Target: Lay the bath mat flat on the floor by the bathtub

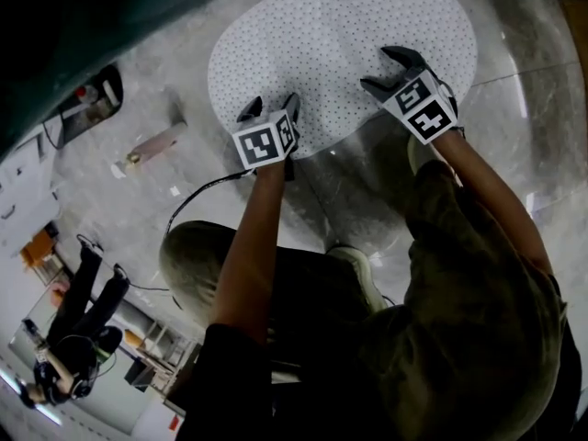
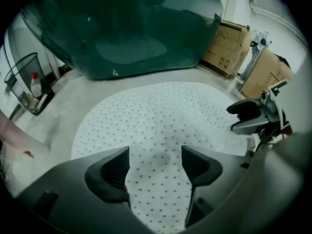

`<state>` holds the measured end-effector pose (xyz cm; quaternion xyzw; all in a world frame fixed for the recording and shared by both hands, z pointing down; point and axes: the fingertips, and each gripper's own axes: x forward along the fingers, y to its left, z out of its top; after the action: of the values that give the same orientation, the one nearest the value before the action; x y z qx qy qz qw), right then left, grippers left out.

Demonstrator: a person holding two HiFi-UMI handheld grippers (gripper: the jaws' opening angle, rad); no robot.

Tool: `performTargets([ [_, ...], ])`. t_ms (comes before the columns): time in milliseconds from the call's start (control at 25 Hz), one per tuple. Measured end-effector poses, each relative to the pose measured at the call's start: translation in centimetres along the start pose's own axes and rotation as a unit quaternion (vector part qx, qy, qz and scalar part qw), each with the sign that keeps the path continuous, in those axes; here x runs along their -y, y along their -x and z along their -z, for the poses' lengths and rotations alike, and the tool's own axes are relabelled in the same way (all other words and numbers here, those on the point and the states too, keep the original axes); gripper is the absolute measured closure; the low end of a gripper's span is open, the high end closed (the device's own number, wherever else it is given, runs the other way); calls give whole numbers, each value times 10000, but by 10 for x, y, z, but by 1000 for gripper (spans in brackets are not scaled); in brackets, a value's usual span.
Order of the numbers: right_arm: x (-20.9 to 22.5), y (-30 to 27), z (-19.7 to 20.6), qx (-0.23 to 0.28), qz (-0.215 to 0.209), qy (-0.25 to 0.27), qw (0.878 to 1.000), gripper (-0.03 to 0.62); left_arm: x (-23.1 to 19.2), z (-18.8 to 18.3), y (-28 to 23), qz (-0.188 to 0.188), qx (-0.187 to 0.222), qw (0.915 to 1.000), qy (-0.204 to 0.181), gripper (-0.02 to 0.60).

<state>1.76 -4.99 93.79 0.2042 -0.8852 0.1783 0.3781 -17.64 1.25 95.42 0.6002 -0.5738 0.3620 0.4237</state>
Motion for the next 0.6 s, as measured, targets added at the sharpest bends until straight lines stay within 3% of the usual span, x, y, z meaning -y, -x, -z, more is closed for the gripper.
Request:
performTargets([
  [80, 0, 2, -1, 7, 5, 17, 10000, 263, -26, 8, 5, -339, 36, 9994, 74, 238],
  [280, 1, 1, -7, 73, 34, 49, 10000, 263, -91, 34, 17, -742, 39, 9900, 1200, 238],
  [440, 1, 0, -7, 142, 47, -72, 9999, 263, -134, 56, 26, -1135, 278, 9818, 1499, 236],
  [600, 2, -3, -8, 187, 52, -95, 9998, 263, -143, 82, 22, -1129, 271, 9795, 1649, 236],
])
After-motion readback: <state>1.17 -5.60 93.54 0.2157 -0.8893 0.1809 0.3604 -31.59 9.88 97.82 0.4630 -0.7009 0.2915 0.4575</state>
